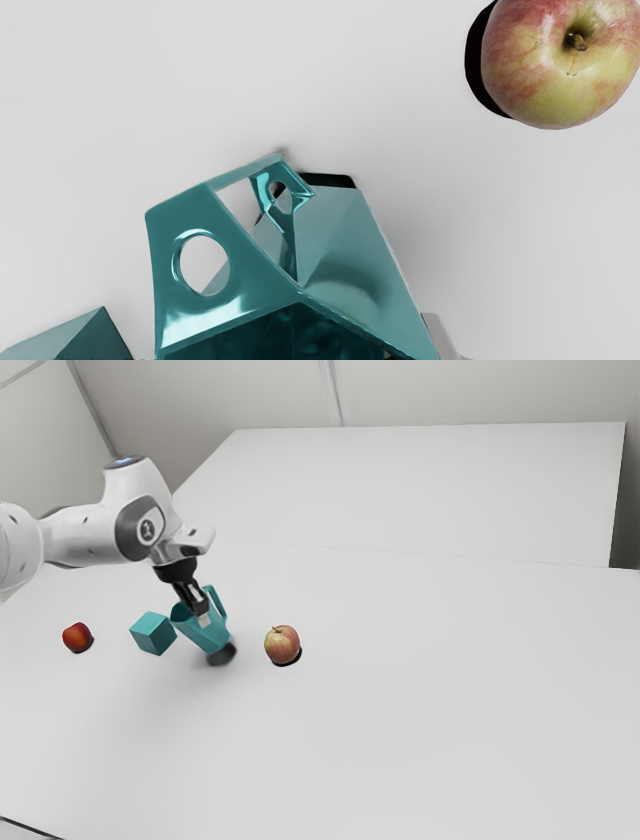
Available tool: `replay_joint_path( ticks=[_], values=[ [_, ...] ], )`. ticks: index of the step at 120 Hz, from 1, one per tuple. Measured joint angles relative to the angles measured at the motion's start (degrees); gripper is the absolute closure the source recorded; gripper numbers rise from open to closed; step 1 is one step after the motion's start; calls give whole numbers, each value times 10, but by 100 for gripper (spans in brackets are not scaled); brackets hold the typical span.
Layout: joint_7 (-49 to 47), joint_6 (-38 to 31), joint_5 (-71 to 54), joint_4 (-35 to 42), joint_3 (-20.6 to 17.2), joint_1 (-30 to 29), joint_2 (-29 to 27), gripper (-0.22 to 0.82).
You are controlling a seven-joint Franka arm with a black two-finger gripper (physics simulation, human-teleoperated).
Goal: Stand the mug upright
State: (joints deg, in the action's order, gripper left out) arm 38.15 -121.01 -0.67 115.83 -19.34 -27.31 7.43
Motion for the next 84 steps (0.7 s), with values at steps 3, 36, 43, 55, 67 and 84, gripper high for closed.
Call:
replay_joint_path(
  ticks=[3, 36, 43, 55, 67, 84],
  values=[
    [-12, -3, -8, 1, -5, -1, 1, 78],
    [-120, -22, -52, 20, -26, 1, 2, 78],
    [-138, -24, -55, 22, -27, 1, 3, 78],
    [-165, -26, -57, 24, -27, 0, 5, 78],
    [-188, -29, -58, 26, -27, 0, 7, 78],
    [-215, -31, -60, 27, -28, 0, 10, 78]
  ],
)
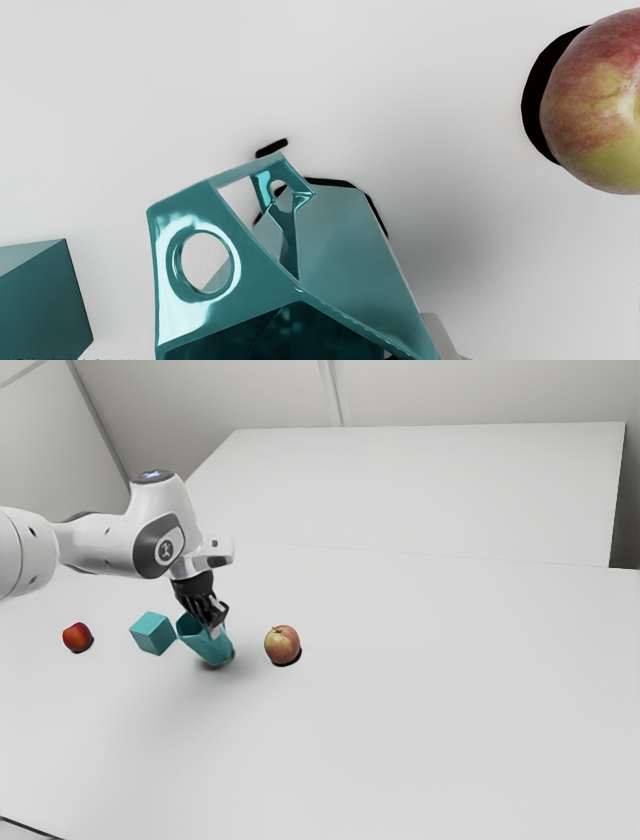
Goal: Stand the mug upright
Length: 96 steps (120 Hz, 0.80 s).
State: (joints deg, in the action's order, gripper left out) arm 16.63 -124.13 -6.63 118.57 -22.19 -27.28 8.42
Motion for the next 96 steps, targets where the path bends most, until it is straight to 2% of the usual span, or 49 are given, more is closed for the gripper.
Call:
replay_joint_path(
  ticks=[11, 37, 70, 82, 96],
  values=[
    [-14, -1, -1, 0, 0, 0, 1, 74],
    [-37, -1, 0, 0, -2, 0, 0, 53],
    [-57, 11, 1, -7, -20, -1, -55, 30],
    [-63, 56, 6, -58, -28, -2, -72, 19],
    [-72, 120, 9, -135, -48, -11, -75, 11]
  ],
)
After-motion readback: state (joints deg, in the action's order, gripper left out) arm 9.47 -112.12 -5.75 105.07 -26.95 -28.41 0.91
